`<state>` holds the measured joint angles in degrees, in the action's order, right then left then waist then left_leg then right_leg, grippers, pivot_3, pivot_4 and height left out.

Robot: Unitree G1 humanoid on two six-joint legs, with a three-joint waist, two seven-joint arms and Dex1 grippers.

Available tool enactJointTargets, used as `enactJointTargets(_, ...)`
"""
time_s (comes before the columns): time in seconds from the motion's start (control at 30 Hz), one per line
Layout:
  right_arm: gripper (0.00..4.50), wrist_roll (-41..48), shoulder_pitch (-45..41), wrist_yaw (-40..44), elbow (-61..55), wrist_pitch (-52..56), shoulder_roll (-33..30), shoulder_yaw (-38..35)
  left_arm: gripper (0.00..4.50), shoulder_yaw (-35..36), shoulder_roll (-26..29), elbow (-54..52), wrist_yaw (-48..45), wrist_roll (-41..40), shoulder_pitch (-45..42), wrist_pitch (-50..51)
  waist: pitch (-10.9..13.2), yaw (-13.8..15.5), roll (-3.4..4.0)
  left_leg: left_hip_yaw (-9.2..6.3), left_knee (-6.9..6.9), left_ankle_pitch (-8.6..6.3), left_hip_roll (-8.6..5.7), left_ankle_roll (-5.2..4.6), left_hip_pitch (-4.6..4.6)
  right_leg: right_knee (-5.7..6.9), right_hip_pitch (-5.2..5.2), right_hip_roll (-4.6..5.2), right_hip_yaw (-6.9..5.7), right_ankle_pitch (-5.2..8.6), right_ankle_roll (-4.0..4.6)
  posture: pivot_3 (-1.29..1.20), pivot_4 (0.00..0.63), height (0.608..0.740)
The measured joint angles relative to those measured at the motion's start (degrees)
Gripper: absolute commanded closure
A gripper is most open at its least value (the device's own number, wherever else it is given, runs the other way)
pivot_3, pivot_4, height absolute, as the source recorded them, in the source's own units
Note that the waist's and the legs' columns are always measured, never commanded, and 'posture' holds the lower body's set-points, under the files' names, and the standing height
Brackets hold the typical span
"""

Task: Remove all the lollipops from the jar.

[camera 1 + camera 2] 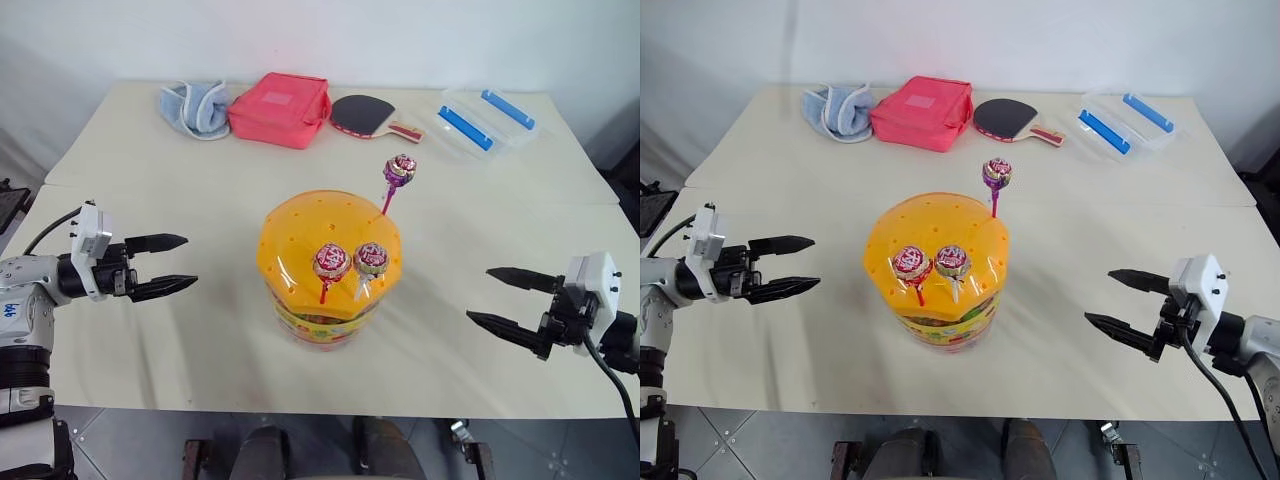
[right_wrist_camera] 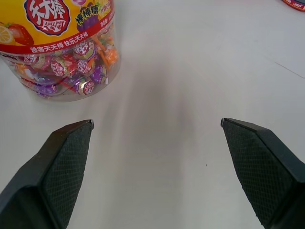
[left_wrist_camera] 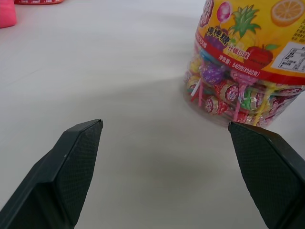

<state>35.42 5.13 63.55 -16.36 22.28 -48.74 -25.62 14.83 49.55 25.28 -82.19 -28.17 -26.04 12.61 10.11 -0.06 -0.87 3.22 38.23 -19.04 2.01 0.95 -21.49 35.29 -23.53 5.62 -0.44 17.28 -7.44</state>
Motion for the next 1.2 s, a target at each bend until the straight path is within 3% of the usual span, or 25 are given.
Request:
enactJointTargets(0.3,0.01,-0.09,-1.52,0.59,1.16,0.01,-0.14,0.01,0.0,0.4,0.51,-3.19,2.56,-0.87,0.26,2.73,0.0,-0.02,0.0,0.0,0.1,0.0,0.0,0.0,0.01,0.12,0.0,0.0,0.03,0.0,0.0,0.0,0.15,0.74)
enactJointTargets(0.53,0.01,-0.29,-4.05,1.6,3.34,-0.19,-0.17,0.41,0.0,2.75,4.58,-10.54,3.25,-2.49,0.76,7.18,0.0,-0.08,0.0,0.07,0.1,0.0,0.0,0.0,0.06,0.16,-0.01,0.0,0.09,0.0,0.0,0.0,0.15,0.74)
enactJointTargets(0.7,0.01,-0.27,-6.37,4.15,4.93,-0.85,-2.31,0.6,0.0,4.95,8.0,-18.72,1.8,-7.84,-2.35,11.15,0.0,-0.03,0.0,0.08,0.13,0.0,-0.01,0.0,0.07,0.17,0.01,0.0,0.14,0.0,0.0,0.0,0.15,0.74)
enactJointTargets(0.97,0.01,-0.11,-9.31,7.58,7.07,-1.12,-2.96,1.03,0.0,5.13,7.09,-30.06,3.82,-18.06,-8.83,18.84,0.0,-0.07,0.0,0.08,0.22,0.0,0.0,0.0,0.07,0.24,0.01,-0.05,0.21,0.0,0.0,0.0,0.15,0.74)
enactJointTargets(1.2,0.01,3.37,-10.35,9.58,4.57,-0.81,-2.97,0.73,0.0,0.72,4.43,-35.82,4.15,-22.75,-11.99,23.17,0.01,-0.01,0.01,0.11,0.43,0.0,0.0,0.0,0.08,0.34,0.03,-0.08,0.28,0.0,0.0,0.0,0.15,0.74)
